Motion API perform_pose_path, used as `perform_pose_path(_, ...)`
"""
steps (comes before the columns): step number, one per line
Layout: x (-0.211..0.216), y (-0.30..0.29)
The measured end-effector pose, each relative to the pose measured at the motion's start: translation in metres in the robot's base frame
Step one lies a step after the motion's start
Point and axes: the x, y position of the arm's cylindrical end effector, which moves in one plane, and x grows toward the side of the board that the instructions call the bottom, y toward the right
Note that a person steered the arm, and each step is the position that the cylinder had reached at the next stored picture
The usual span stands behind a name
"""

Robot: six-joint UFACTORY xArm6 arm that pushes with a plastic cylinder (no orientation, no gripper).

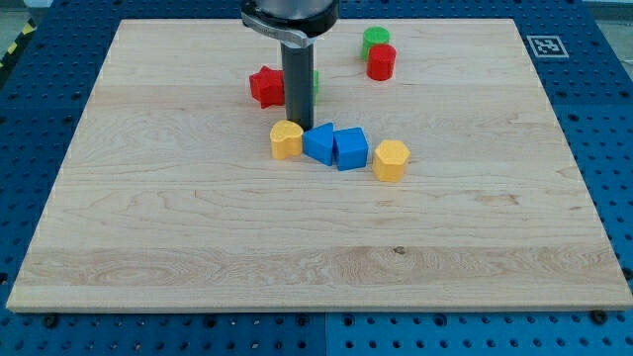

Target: Slide the blue triangle along with blue cube a bit down

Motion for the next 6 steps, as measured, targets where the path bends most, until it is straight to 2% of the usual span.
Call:
perform_pose_path(2, 0.009, 0.000)
perform_pose_path(3, -0.014, 0.001)
perform_pose_path(4, -0.016, 0.029)
perform_pose_path(6, 0.018, 0.041)
